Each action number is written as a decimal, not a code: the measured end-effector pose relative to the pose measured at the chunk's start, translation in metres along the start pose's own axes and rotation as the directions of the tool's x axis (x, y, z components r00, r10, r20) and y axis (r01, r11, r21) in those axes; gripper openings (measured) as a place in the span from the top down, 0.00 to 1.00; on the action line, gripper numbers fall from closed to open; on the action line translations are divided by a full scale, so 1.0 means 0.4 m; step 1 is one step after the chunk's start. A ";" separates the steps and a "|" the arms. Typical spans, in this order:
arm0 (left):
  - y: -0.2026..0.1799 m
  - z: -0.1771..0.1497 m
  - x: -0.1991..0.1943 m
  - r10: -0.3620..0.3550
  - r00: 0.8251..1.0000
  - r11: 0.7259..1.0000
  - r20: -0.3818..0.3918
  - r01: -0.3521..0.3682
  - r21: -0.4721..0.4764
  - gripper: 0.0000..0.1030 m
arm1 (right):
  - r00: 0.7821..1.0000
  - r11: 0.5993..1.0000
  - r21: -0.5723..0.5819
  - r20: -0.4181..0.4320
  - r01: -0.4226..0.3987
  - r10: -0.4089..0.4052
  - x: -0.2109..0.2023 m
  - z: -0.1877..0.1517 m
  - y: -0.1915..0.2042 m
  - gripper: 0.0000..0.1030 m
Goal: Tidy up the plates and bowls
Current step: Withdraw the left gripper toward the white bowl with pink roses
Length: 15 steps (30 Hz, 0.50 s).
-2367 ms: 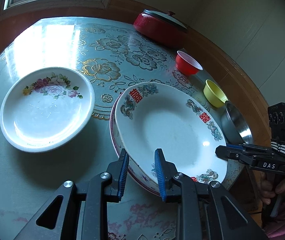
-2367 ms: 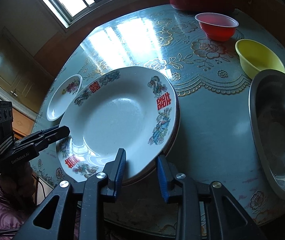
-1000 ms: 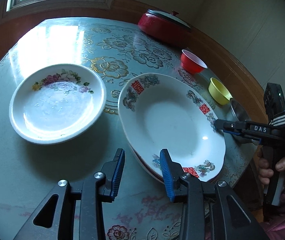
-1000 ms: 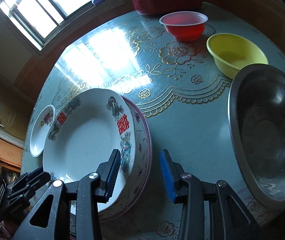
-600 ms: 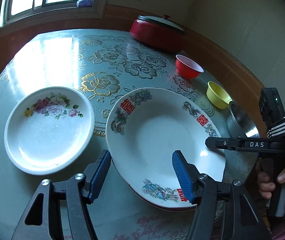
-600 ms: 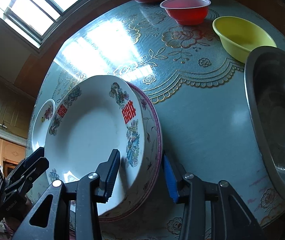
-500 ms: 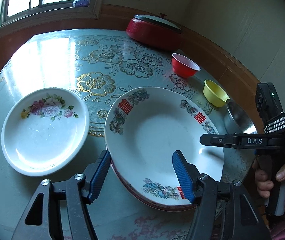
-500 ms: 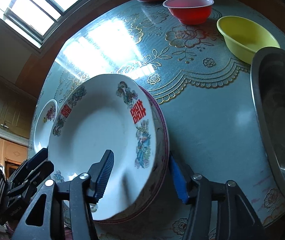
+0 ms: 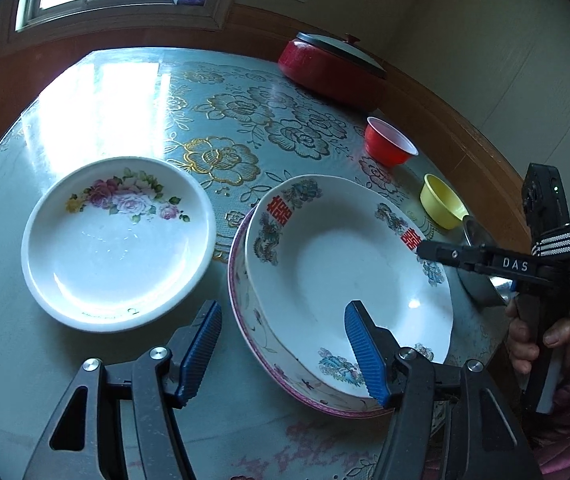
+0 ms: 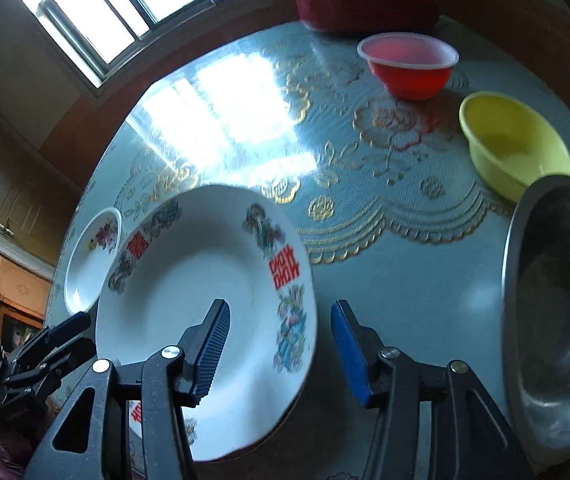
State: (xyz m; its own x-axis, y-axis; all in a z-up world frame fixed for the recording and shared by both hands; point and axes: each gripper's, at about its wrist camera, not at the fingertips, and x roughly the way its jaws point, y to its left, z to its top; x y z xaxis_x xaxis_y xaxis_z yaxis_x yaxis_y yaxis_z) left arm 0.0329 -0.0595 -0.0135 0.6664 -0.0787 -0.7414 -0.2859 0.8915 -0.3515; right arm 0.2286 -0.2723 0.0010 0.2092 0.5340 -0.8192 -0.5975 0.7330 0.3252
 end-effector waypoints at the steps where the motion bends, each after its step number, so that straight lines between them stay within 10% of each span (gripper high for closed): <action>1: 0.004 -0.002 -0.001 0.003 1.000 1.000 -0.002 -0.003 -0.006 0.38 | 1.000 1.000 -0.016 0.014 0.002 -0.001 0.004 0.012 0.007 0.48; 15: -0.039 -0.034 -0.002 -0.049 0.998 0.998 -0.030 0.050 0.048 0.38 | 0.998 0.990 -0.135 -0.027 0.044 -0.048 0.040 0.001 0.045 0.63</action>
State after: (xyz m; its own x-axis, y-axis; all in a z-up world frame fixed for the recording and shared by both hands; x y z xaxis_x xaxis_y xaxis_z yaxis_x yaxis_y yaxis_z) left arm 0.0271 -0.0794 -0.0152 0.6586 -0.1351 -0.7402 -0.2189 0.9068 -0.3603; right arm 0.2215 -0.2506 -0.0059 0.2164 0.4863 -0.8466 -0.6870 0.6919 0.2218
